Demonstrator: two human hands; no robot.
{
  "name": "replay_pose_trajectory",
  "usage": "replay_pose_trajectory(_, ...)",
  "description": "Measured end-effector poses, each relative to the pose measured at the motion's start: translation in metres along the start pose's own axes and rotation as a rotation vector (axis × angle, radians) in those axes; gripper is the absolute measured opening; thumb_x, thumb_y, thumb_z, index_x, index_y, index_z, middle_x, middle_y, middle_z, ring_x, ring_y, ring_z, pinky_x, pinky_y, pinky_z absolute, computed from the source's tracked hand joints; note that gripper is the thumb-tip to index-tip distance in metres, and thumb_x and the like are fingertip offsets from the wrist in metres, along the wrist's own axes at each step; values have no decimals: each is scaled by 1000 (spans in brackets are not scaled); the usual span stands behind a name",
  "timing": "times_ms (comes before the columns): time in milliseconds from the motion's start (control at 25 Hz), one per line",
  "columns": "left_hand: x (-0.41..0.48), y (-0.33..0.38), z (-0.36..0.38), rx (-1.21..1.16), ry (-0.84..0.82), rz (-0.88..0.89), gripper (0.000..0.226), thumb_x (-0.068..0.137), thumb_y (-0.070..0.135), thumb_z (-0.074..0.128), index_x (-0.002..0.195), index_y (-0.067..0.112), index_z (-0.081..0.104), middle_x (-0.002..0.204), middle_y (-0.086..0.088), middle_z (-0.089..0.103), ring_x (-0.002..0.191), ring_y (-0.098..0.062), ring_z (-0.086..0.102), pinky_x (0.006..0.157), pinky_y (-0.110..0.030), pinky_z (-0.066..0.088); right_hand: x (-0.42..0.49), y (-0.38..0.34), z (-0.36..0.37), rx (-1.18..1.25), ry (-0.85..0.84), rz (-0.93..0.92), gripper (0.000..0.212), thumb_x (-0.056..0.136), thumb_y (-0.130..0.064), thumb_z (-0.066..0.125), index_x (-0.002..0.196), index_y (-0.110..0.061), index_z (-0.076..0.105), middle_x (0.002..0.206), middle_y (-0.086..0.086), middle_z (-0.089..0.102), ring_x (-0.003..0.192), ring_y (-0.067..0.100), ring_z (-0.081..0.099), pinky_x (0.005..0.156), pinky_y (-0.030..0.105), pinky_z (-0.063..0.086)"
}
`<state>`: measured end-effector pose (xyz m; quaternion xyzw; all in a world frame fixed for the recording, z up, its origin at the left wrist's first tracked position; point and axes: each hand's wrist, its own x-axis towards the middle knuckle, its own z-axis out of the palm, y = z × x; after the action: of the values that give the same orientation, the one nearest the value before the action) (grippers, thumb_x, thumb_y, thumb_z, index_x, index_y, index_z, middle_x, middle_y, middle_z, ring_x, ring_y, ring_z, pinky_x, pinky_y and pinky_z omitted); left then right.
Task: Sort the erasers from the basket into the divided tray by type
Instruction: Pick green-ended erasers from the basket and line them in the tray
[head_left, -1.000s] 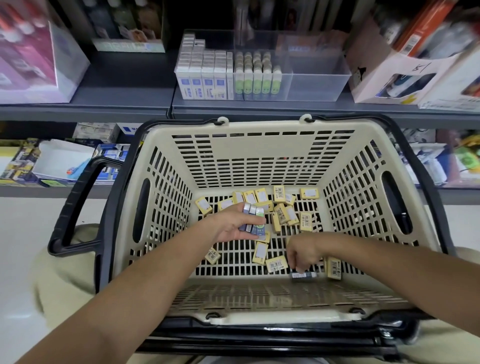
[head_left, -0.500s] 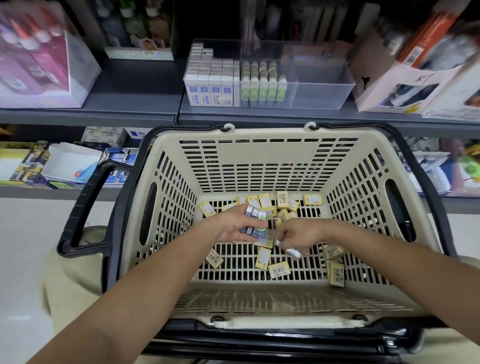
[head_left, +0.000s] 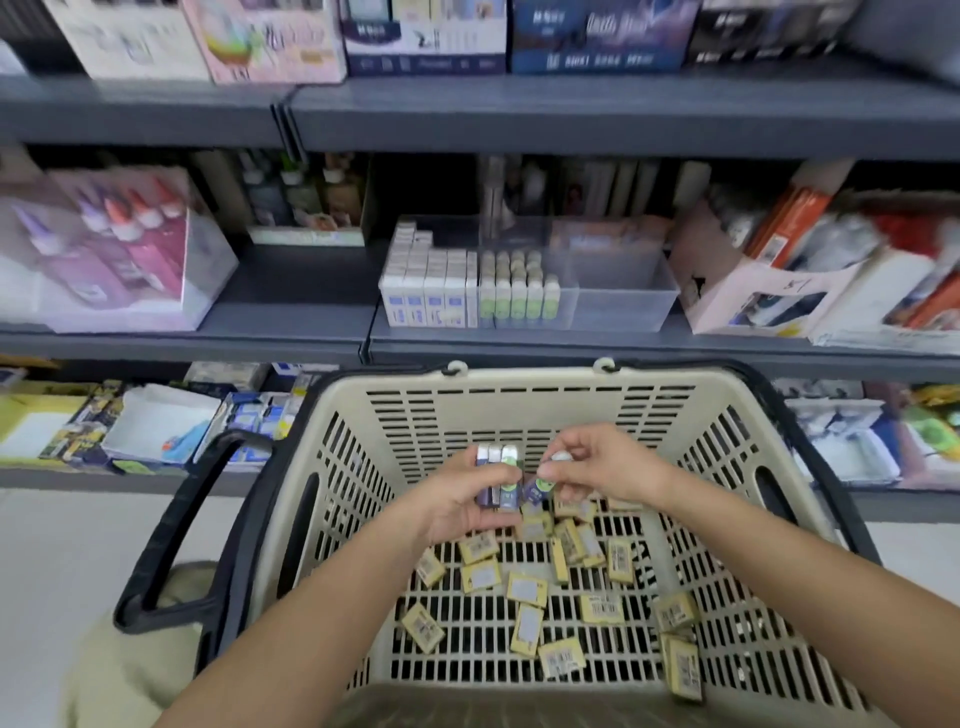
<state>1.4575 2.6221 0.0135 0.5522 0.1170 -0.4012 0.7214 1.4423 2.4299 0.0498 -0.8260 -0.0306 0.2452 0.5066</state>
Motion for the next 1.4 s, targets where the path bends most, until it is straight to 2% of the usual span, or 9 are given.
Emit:
replay_pose_trajectory(200,-9,43,13,108,-8,171,32,82,1,67,109,10,53,93,-8,70,79,-19,70,59,-29,57,3,-31,-25,-163,55,-134,4,84,-19,67,87,-18,65,67,-11,58,54,-2,51,61,20,44)
replay_pose_trajectory(320,-12,77,14,146,-18,332,33,81,1,67,108,12,51,91,-7,74,84,-20,71,56,-26,55,5,-52,-51,-220,88,-174,11,88,-19,61,99,-17,65,70,-8,61,58,5,57,60,21,49)
replay_pose_trajectory(400,-8,102,15,142,35,435,34,81,2,68,108,14,51,91,-7,74,85,-19,71,56,-26,55,11,-67,-68,-164,158,-212,6,86,-16,64,91,-19,63,73,-3,64,63,7,65,63,22,53)
replay_pose_trajectory(560,9,134,17,248,219,589,32,81,5,69,102,23,53,99,-11,68,80,-17,69,62,-28,57,44,-91,-104,-214,540,-211,13,79,-19,72,74,-23,60,58,-9,63,67,9,67,70,26,50)
replay_pose_trajectory(680,23,133,16,296,266,617,34,82,4,68,107,20,52,93,-9,65,66,-9,64,57,-24,55,73,-100,-129,-463,703,-133,6,81,-24,65,85,-20,68,71,-5,66,72,13,63,67,24,46)
replay_pose_trajectory(800,32,128,10,312,275,601,36,81,8,69,104,28,50,99,-11,66,65,-9,64,56,-23,54,94,-103,-136,-627,640,-69,11,82,-27,59,90,-26,67,92,-4,69,81,18,62,74,28,50)
replay_pose_trajectory(920,38,127,5,315,255,591,36,80,9,70,104,28,51,102,-14,67,68,-12,64,59,-29,56,110,-106,-133,-647,551,-21,9,84,-30,58,78,-36,60,85,-14,62,70,9,54,65,22,42)
replay_pose_trajectory(1120,42,126,2,300,226,591,37,79,8,71,105,25,51,98,-7,70,70,-11,65,57,-27,54,126,-103,-133,-696,446,15,7,87,-25,59,89,-31,62,106,-6,64,89,15,57,80,27,47)
replay_pose_trajectory(1400,42,126,0,300,216,572,37,79,12,71,108,25,51,92,4,73,70,-10,67,62,-37,57,133,-106,-132,-844,361,55,16,88,-23,53,76,-32,59,93,-11,55,85,15,52,76,29,46)
